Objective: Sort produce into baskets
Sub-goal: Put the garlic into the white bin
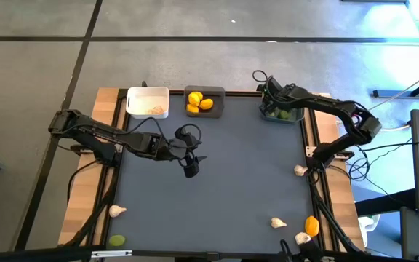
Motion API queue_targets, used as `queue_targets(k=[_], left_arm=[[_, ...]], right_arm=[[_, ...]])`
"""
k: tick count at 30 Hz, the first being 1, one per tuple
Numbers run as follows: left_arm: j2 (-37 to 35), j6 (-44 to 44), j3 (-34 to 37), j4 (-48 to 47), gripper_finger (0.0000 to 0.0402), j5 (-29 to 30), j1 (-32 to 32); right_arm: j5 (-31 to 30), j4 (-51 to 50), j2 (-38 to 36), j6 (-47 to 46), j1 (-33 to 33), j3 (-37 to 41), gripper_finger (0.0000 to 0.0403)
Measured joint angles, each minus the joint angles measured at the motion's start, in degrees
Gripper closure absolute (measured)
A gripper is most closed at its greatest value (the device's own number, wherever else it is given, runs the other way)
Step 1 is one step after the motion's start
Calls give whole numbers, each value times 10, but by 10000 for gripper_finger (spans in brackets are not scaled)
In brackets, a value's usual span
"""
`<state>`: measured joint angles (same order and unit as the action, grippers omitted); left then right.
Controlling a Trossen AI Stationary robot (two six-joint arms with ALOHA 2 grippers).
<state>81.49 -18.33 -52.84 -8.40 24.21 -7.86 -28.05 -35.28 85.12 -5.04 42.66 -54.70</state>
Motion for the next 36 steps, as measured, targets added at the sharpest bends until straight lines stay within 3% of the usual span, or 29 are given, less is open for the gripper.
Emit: queue_targets(k=[14,21,36], left_arm=[[0,-1,0,0,112,0,0],[0,-2,0,0,112,0,0],[0,-2,0,0,112,0,0]], right_arm=[[13,-195,-83,-29,-177,0,97],[60,-286,-85,-82,-276,0,97],[208,-380,-85,-223,-442,0,97]])
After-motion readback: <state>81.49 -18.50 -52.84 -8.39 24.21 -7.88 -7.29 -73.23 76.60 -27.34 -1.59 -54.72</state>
